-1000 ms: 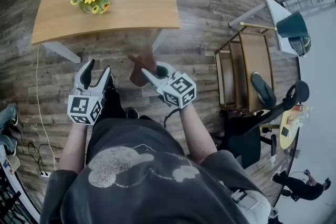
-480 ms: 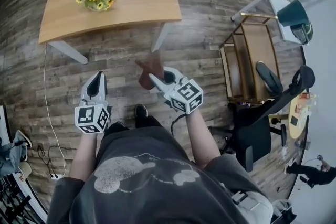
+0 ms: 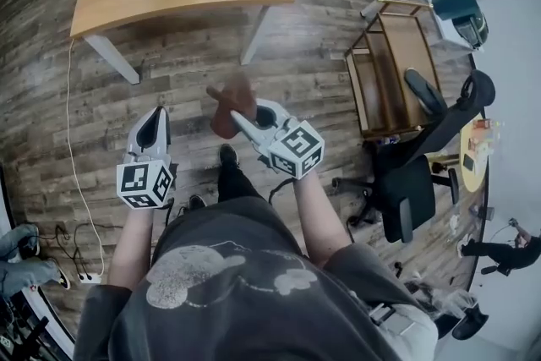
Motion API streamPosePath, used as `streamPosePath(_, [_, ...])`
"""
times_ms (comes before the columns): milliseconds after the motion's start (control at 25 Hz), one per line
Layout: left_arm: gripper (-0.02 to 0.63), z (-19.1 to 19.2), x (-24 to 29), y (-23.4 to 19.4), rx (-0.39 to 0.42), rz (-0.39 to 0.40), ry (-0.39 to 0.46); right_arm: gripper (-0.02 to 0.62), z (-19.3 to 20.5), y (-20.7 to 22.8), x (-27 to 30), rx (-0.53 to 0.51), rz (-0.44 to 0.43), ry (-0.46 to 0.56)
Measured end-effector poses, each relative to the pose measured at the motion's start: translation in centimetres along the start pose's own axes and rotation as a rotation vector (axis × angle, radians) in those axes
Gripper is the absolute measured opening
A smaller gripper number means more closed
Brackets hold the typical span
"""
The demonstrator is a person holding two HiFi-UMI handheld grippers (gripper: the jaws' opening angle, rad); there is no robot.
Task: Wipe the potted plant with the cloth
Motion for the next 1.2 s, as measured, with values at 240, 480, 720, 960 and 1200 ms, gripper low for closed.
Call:
streamPosePath(240, [0.018,-0.5,-5.4,1.1,0.028,0.071,0.026,0.055,1.1,-4.9,-2.1,-0.003,0.027,0.032])
streamPosePath(480, [0.018,0.7,-9.5,1.5,0.02,0.097,0.0,0.054,2.7,-8.4,-3.9,0.02,0.07,0.04])
streamPosePath(720, [0.018,1.0,-11.4,2.0,0.034,0.146,-0.013,0.053,3.8,-10.3,-5.4,-0.007,0.082,0.005])
streamPosePath(960, [0.018,0.7,-11.2,1.8,0.034,0.156,-0.011,0.053,3.5,-10.4,-5.5,-0.028,0.107,0.004])
streamPosePath(1200, [0.018,0.5,-10.9,2.1,0.044,0.174,-0.009,0.054,3.4,-10.3,-5.4,-0.06,0.09,-0.02])
Point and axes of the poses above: the fingertips, and each gripper's own axes: x forward along the fingers, y to its right, z out of its underside, the point moved 8 cm from there along -x, backward along the fingers, and after that the axes turned 11 degrees about y, right-handed, at the moved point
